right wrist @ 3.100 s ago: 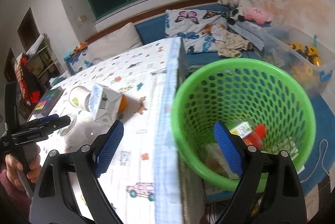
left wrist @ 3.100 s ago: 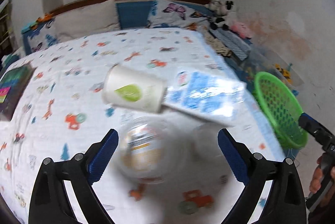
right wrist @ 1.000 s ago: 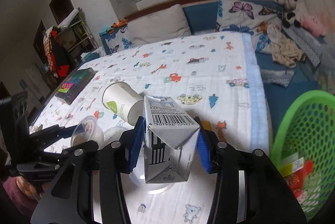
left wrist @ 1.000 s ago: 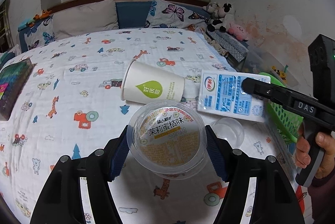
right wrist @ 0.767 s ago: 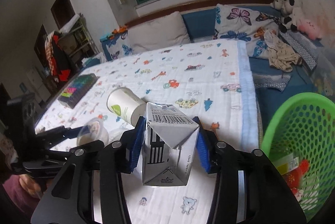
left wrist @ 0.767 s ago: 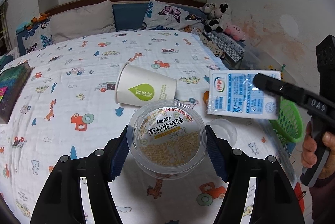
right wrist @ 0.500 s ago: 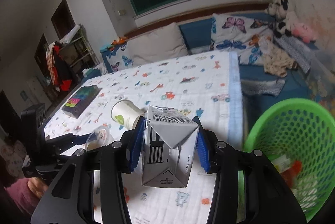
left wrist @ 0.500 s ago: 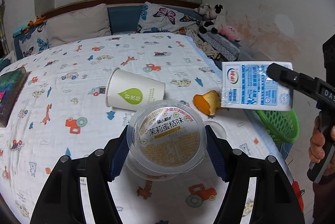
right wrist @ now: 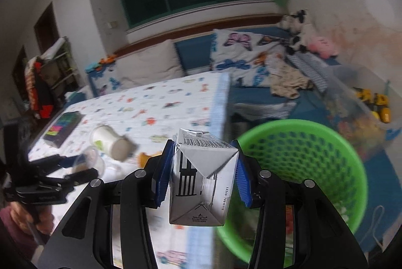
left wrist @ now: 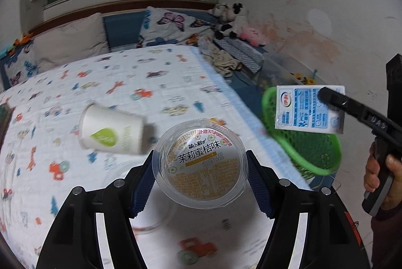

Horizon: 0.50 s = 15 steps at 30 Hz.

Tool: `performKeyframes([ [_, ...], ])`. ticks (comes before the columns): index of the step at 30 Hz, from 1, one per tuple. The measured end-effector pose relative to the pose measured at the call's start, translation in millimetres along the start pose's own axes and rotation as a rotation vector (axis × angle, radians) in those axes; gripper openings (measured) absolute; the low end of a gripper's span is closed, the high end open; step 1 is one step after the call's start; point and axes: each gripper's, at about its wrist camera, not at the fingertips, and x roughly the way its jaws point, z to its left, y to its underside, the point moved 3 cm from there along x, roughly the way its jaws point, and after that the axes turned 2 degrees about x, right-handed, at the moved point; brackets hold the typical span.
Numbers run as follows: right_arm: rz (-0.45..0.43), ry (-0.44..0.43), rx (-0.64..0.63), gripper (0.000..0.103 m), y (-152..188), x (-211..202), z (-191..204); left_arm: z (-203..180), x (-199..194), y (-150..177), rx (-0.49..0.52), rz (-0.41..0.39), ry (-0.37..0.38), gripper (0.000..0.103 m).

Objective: Collect trash
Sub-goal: 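Drop the milk carton into the basket with the right gripper while the left drops the tea cup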

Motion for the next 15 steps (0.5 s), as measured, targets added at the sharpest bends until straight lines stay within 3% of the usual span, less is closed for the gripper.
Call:
performKeyframes([
  [9, 0.041, 0.149, 0.081, 0.047, 18, 3, -66, -60, 31, -27, 0.085, 0.026, 0.088, 0.066],
  [15, 0.057, 0.192, 0.162, 0.058, 30, 2, -101, -98, 49, -41, 0.145, 0.039, 0.124, 0.066],
])
